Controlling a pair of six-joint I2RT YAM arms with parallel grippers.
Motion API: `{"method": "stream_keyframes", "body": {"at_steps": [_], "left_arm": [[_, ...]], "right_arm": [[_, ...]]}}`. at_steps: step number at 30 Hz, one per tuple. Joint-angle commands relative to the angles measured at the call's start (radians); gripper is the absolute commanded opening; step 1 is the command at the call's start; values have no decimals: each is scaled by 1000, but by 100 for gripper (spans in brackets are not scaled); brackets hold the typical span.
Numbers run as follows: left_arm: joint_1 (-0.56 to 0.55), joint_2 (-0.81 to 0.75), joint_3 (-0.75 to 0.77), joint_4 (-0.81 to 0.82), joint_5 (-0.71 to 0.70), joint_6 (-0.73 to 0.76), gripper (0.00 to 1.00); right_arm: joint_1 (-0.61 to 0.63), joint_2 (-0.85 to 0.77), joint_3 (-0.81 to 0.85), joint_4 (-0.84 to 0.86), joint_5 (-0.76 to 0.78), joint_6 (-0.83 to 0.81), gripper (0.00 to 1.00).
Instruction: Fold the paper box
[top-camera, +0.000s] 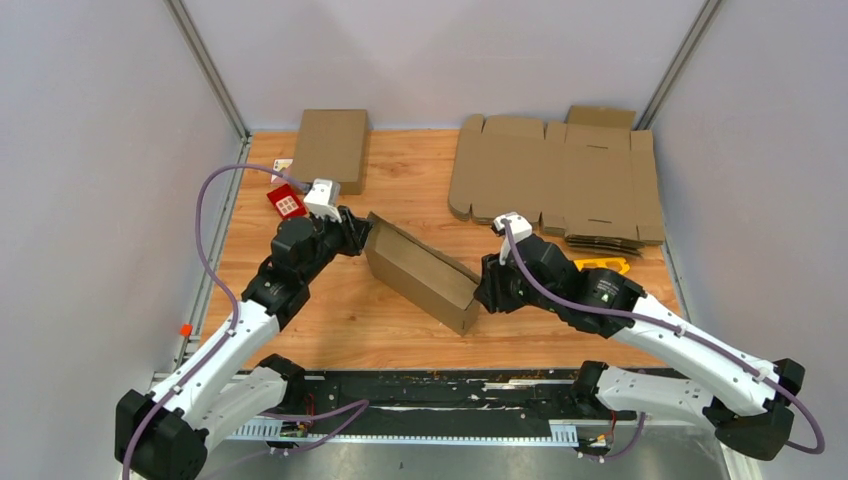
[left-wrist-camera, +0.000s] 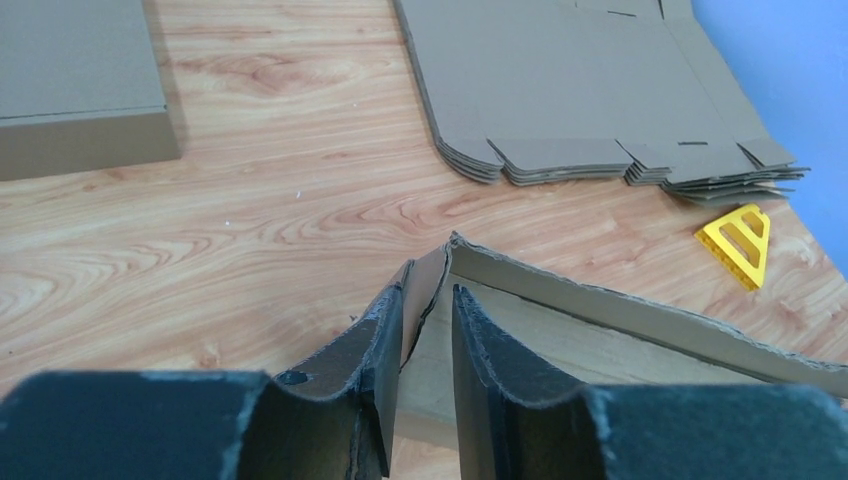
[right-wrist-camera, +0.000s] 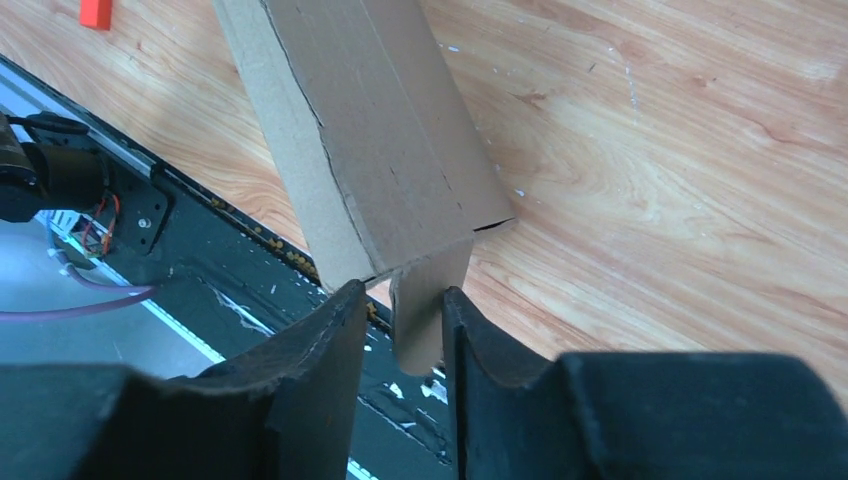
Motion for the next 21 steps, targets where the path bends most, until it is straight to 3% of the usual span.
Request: {"method": "stream_keyframes", "body": {"at_steps": [1,6,21], "left_arm": [[4,7,-30,69,10,23,31],[4,-2,-41,87,27,31,28],[2,-1,-50,98,59,32,18]], "right_arm": [[-1,23,4,84,-17,60,31],[-1,33,3,115,27,163,19],[-1,47,7,60,179,534,20]]}}
